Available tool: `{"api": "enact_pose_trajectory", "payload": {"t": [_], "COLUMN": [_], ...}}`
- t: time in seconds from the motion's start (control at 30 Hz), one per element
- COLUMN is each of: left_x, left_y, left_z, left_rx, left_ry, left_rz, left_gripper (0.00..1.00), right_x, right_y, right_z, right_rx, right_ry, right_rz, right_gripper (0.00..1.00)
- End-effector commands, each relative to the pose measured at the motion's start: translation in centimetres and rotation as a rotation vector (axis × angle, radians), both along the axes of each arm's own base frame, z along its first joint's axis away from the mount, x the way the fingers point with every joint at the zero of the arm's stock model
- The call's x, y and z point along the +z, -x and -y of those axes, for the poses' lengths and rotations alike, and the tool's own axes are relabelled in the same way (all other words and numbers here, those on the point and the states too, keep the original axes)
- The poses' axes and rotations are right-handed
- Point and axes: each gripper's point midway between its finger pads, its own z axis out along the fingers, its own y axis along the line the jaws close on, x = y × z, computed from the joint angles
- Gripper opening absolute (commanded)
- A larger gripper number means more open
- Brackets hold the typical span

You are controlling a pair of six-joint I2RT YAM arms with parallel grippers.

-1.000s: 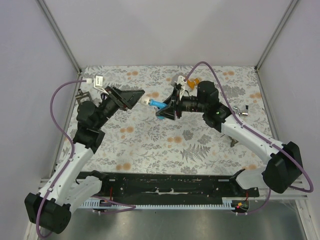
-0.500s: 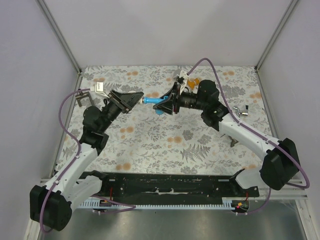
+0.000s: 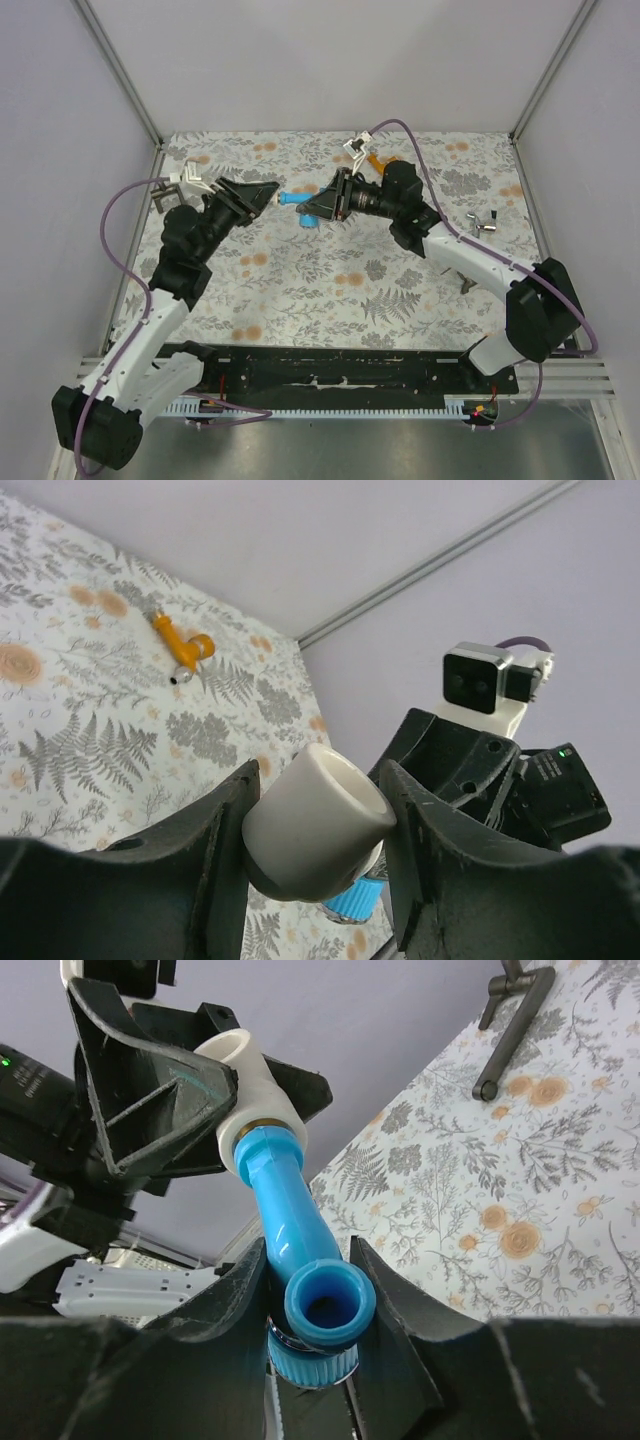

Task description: Install the water faucets

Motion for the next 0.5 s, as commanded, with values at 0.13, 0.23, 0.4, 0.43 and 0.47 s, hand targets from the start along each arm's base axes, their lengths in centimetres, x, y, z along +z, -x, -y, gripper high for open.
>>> {"api": "enact_pose_trajectory", "payload": {"t": [0.13, 0.23, 0.4, 0.43, 0.47], "left_x": [1.3, 1.2, 1.4, 1.7, 1.9], "left_y": [0.2, 0.2, 0.3, 0.3, 0.3], "left_z": [-0.5, -0.5, -0.4, -0.4, -0.3], "left_rx": [0.039, 0.033, 0.028, 0.025, 0.019], "left_ry": [-0.072, -0.084, -0.098, -0.096, -0.095], "left_rz": [-0.212, -0.247, -0.28, -0.275, -0.272], "left_gripper": [0.02, 0.02, 0.02, 0.02, 0.02], "right_x": [1.2, 1.9, 2.5, 2.5, 2.7], "right_y": [-2.3, -2.3, -1.6, -1.3, -1.1], "right_z": [3.7, 5.3, 7.2, 7.5, 7.6], "right_rx": [-0.147, -0.163, -0.159, -0.156, -0.164], "right_ry": [0.209, 0.31, 0.439, 0.457, 0.471], "right_rz": [0.533, 0.785, 1.11, 1.167, 1.217], "right_gripper": [0.64, 0.8, 0.98, 0.98, 0.98]}}
